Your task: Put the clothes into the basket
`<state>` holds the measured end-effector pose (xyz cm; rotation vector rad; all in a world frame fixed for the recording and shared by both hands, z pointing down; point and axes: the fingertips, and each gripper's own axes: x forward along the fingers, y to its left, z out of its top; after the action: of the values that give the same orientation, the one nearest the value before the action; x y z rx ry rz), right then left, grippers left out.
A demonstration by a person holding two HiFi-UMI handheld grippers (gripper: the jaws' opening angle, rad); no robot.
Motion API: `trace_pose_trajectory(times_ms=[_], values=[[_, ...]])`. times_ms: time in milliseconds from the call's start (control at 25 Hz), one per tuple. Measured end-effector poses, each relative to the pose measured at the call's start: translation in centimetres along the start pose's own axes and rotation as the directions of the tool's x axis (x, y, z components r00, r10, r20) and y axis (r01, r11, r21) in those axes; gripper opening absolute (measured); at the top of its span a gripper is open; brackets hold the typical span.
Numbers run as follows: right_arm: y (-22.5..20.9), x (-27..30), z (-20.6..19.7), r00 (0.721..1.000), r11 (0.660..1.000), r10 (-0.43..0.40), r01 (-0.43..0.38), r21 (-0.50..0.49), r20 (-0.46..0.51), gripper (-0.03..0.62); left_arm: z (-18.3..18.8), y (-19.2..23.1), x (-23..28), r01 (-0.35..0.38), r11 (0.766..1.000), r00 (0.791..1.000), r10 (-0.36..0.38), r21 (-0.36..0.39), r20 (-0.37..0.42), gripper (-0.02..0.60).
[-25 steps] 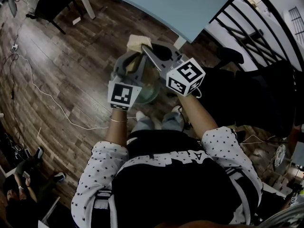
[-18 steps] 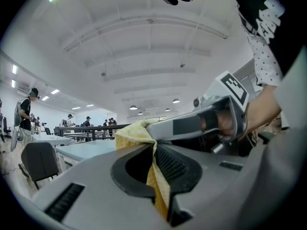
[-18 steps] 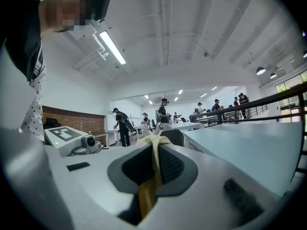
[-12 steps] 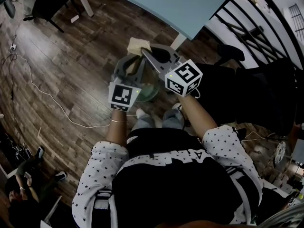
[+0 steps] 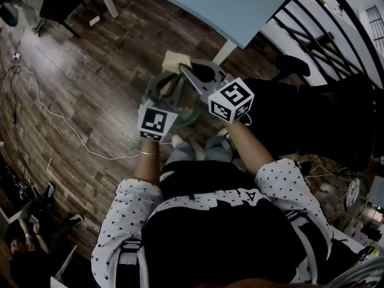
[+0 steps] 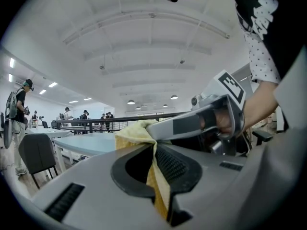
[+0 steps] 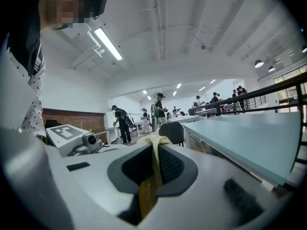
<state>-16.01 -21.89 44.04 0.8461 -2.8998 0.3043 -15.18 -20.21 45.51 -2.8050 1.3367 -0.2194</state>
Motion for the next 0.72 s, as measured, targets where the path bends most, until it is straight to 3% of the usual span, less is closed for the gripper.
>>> trace_pose_trajectory(times_ms=[720], values=[[-0.2,-0.5,-1.5,1.000,0.999,-0.004,0.004,0.049,-0.019,0.038,-1.1,0.0,-0.9,0.015,1.000,1.000,-0.015,-0.016,-0.005,0.033]])
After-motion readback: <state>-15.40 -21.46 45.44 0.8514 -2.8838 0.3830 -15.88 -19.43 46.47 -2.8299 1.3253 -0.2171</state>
